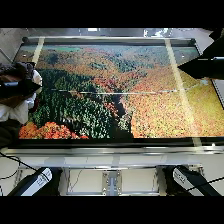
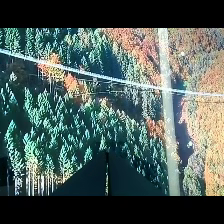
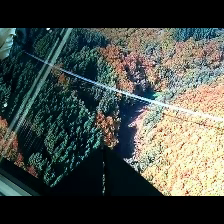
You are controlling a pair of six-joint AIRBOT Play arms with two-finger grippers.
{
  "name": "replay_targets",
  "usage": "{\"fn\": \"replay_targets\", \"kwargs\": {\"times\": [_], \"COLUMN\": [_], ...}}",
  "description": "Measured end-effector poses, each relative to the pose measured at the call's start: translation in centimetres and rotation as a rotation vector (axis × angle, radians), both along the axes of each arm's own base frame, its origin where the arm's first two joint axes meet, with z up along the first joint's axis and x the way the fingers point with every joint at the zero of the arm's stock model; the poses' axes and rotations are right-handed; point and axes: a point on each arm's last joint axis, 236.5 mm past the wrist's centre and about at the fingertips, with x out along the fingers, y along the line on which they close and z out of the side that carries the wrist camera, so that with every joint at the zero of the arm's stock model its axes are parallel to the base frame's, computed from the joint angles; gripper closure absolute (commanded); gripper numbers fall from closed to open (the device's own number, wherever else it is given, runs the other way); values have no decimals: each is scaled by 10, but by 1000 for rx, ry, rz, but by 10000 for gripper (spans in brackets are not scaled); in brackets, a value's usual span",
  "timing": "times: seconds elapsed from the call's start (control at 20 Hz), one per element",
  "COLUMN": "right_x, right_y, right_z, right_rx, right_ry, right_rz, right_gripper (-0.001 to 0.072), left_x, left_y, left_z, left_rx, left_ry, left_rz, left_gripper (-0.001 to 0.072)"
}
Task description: Fold the shirts.
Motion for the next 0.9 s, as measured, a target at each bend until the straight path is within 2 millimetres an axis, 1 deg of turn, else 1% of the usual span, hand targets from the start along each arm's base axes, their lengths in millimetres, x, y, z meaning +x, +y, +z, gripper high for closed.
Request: {"fn": "replay_targets", "kwargs": {"times": [0.55, 0.6, 0.65, 0.7, 0.75, 0.8, 0.9], "right_x": [0, 0, 2, 8, 14, 22, 38], "right_y": [0, 0, -1, -3, -6, -9, -18], "right_z": [0, 0, 2, 7, 12, 20, 38], "right_rx": [0, 0, 1, 5, 10, 18, 37], "right_ry": [0, -1, -13, -40, -71, -112, -196], "right_rz": [0, -1, -6, -23, -43, -72, -132], "right_gripper": [695, 696, 695, 695, 695, 695, 695], "left_x": [0, 0, 1, 6, 13, 21, 36], "left_y": [0, 0, 1, 6, 20, 39, 93], "left_z": [0, 0, 0, 2, 2, 5, 11], "left_rx": [0, 0, 2, 15, 50, 90, 163], "left_ry": [0, 0, -4, -22, -46, -76, -138], "left_rz": [0, 0, 4, 24, 65, 128, 314], "left_gripper": [691, 662, 423, 151, 123, 123, 125]}}
